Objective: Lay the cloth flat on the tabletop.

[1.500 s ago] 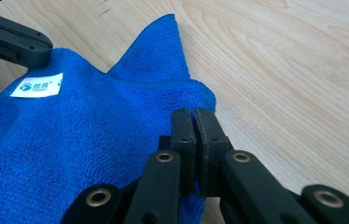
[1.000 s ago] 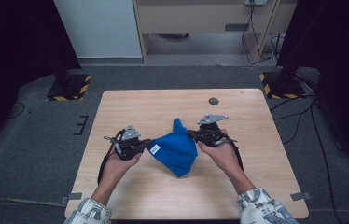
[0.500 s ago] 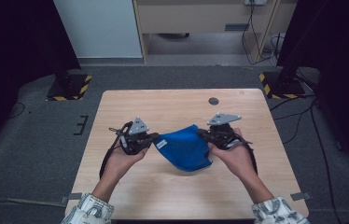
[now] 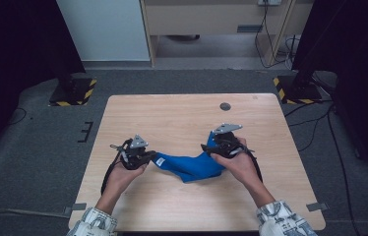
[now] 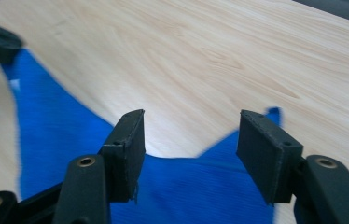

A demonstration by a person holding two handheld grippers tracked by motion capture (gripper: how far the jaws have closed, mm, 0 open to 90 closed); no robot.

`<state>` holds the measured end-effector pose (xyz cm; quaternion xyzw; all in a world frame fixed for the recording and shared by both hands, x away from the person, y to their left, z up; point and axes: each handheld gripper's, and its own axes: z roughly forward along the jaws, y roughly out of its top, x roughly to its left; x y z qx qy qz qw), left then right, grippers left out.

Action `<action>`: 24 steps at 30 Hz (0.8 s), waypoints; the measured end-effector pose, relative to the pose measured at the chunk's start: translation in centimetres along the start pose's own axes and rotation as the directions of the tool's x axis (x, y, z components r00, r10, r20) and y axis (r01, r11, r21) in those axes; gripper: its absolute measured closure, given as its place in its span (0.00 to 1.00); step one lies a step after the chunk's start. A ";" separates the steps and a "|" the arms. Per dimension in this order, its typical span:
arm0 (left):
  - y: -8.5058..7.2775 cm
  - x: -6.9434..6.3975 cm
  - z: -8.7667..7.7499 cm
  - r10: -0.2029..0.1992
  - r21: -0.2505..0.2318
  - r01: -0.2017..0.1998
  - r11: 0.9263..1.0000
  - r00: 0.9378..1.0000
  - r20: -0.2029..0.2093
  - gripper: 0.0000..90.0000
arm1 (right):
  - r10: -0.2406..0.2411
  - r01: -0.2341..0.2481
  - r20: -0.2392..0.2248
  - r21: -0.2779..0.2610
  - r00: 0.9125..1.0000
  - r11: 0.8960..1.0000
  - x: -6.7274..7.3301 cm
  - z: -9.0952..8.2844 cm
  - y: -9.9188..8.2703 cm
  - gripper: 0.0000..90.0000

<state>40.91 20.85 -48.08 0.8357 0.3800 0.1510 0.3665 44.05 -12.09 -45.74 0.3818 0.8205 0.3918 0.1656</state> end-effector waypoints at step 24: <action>-0.5 0.5 0.4 -0.027 -0.027 0.026 0.999 1.000 -0.013 0.94 | -0.009 0.002 0.066 0.115 0.998 0.993 -4.2 4.2 -3.0 0.62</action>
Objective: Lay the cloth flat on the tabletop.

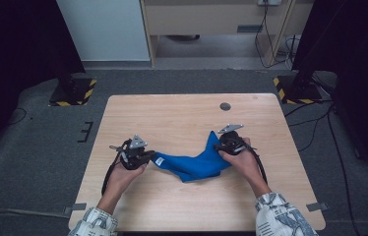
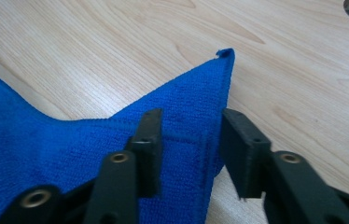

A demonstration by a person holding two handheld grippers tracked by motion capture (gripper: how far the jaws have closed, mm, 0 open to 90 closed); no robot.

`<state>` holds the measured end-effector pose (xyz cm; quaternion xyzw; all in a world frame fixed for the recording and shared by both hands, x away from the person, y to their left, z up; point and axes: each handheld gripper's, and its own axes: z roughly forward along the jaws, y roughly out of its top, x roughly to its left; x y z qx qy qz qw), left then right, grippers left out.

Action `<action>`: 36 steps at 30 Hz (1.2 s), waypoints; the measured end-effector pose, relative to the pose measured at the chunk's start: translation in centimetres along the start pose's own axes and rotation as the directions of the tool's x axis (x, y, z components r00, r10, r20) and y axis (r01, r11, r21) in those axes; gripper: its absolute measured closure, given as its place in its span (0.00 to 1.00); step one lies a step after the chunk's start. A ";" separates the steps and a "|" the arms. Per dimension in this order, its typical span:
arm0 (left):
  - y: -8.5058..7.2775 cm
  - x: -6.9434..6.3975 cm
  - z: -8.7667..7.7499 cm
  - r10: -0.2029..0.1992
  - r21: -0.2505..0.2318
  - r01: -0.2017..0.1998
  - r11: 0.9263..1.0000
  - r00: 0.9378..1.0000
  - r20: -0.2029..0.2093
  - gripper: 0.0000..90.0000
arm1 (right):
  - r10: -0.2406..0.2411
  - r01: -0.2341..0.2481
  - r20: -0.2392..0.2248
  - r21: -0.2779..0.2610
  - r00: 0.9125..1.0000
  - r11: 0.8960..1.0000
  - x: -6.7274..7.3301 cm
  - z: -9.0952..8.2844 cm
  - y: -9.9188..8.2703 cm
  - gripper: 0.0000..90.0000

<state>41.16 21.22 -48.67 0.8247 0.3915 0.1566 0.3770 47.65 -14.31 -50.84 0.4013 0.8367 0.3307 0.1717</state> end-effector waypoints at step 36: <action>1.4 -1.5 2.8 0.024 -0.012 -0.024 1.000 1.000 0.000 0.94 | 0.088 -0.088 -0.043 -0.010 0.995 0.996 -2.0 -4.3 -4.5 0.95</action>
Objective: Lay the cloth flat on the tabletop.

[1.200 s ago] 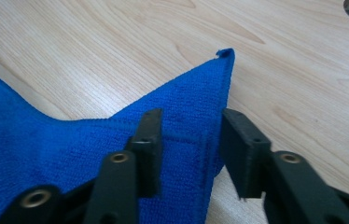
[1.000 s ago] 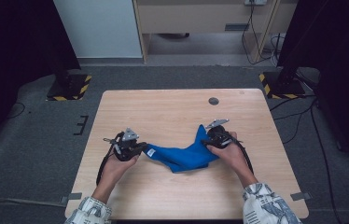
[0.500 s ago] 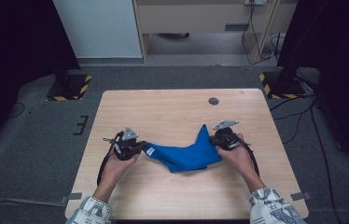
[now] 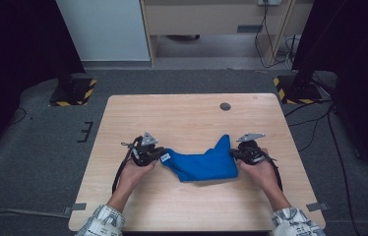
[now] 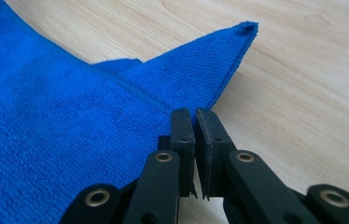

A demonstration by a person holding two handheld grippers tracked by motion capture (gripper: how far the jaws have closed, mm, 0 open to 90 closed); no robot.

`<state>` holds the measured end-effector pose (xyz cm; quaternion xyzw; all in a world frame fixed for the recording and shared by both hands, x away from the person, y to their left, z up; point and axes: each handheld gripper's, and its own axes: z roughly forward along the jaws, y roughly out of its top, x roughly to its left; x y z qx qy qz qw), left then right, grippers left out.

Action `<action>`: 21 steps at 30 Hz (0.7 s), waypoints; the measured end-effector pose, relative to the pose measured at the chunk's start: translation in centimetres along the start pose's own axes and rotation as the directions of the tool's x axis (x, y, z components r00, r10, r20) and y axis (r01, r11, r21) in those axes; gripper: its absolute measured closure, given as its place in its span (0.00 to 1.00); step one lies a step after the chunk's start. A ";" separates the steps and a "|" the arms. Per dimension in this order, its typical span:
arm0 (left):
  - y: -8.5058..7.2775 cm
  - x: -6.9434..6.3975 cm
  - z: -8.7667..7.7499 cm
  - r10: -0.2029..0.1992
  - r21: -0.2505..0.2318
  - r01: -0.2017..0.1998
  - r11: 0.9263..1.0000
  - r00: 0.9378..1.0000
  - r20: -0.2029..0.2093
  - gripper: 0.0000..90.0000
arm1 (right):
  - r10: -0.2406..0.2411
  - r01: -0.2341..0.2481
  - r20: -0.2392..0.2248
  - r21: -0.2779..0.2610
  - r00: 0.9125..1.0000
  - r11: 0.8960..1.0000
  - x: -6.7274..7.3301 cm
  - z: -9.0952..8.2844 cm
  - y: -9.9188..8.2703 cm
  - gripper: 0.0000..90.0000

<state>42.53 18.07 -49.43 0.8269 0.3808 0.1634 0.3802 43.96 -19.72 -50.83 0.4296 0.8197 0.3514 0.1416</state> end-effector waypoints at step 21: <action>-0.1 -0.2 -0.2 0.015 0.003 -0.015 1.000 1.000 -0.004 0.94 | -0.069 0.069 0.016 0.026 0.997 0.997 1.1 2.1 0.2 0.51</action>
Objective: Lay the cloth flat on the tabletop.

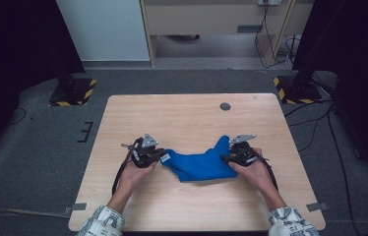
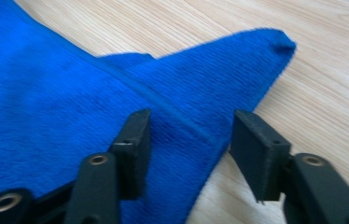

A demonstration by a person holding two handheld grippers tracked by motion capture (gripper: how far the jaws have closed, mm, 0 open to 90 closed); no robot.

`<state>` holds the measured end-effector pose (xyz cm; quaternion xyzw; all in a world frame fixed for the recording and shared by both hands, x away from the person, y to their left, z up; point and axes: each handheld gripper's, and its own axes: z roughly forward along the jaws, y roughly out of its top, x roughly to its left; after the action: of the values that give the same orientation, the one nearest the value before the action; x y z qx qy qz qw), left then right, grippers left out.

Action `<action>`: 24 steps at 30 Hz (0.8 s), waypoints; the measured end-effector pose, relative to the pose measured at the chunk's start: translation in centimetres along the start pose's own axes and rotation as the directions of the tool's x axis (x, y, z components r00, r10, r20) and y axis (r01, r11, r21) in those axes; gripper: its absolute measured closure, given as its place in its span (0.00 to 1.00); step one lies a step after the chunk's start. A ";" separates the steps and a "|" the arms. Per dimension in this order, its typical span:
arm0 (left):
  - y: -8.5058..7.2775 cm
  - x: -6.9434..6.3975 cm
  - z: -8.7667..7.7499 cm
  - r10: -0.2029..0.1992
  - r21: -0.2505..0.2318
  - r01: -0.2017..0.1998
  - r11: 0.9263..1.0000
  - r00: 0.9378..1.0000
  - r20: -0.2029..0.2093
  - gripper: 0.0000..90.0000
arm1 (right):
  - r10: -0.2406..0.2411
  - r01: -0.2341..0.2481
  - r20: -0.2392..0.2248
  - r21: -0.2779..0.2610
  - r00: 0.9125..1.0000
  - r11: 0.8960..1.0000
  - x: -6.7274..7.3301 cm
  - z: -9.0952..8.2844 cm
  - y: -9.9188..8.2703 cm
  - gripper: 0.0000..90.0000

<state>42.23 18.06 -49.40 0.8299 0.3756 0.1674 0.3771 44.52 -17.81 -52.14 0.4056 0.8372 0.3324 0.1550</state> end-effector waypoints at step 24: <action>-0.3 0.1 -0.1 0.003 0.004 -0.003 1.000 1.000 -0.005 0.94 | -0.002 0.002 -0.035 -0.013 0.999 1.000 0.0 -1.5 -0.9 0.99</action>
<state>42.10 18.30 -49.56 0.8307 0.3757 0.1694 0.3743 43.19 -18.82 -51.68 0.3979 0.8380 0.3448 0.1431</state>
